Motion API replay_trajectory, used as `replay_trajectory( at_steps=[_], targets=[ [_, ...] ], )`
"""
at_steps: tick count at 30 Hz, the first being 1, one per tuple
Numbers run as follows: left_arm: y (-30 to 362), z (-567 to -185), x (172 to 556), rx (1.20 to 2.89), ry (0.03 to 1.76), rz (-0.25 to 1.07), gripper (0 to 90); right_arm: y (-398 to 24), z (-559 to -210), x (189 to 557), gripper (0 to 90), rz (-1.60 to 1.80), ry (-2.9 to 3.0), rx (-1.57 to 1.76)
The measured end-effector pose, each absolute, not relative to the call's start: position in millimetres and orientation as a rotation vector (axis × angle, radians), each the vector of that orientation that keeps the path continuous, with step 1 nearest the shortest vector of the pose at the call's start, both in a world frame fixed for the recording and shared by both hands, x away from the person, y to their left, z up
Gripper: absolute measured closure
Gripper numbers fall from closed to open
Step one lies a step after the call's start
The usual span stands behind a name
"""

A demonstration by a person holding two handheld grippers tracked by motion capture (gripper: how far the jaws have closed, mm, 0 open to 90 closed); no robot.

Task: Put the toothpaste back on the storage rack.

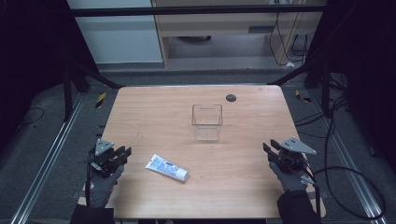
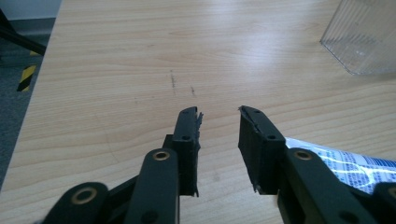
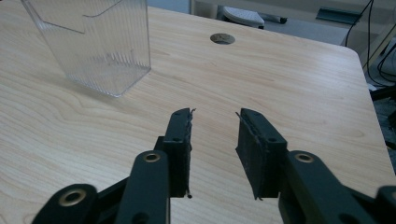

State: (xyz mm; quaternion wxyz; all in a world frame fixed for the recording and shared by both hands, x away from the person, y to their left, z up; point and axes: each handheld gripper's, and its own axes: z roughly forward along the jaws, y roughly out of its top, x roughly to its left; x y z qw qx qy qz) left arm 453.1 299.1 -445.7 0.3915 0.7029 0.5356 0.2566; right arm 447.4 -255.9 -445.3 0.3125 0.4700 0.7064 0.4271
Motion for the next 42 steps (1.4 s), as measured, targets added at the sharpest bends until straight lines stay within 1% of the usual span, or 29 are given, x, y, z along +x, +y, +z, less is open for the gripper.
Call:
replay_trajectory(
  at_steps=[4, 6, 11, 12, 17, 27, 35, 42],
  targets=[
    [295.2, -447.1, 450.9, 1.802, 1.357, 0.626, 72.4, -257.5, -448.5, 446.5, 69.8, 1.112, 1.884, 1.238],
    [292.2, -448.3, 447.9, 1.818, 1.347, 0.599, 77.8, -258.7, -450.5, 445.4, 72.3, 1.106, 1.906, 1.240],
    [285.7, -448.2, 444.2, 1.856, 1.312, 0.577, 84.2, -258.1, -452.1, 443.6, 75.8, 1.096, 1.921, 1.243],
    [282.8, -448.0, 442.9, 1.864, 1.307, 0.560, 85.2, -257.5, -451.5, 442.8, 77.9, 1.093, 1.922, 1.245],
    [272.0, -448.9, 440.2, 1.911, 1.266, 0.522, 88.5, -256.6, -451.3, 441.2, 79.9, 1.095, 1.928, 1.241],
    [252.7, -455.3, 436.8, 2.008, 1.203, 0.446, 89.2, -254.1, -451.0, 439.6, 87.4, 1.107, 1.948, 1.251],
    [236.7, -464.4, 436.7, 2.086, 1.180, 0.391, 89.3, -253.2, -452.7, 440.5, 85.7, 1.093, 1.960, 1.239],
    [227.1, -472.8, 439.8, 2.129, 1.182, 0.381, 89.2, -252.0, -453.9, 441.2, 83.2, 1.091, 1.968, 1.246]
  ],
)
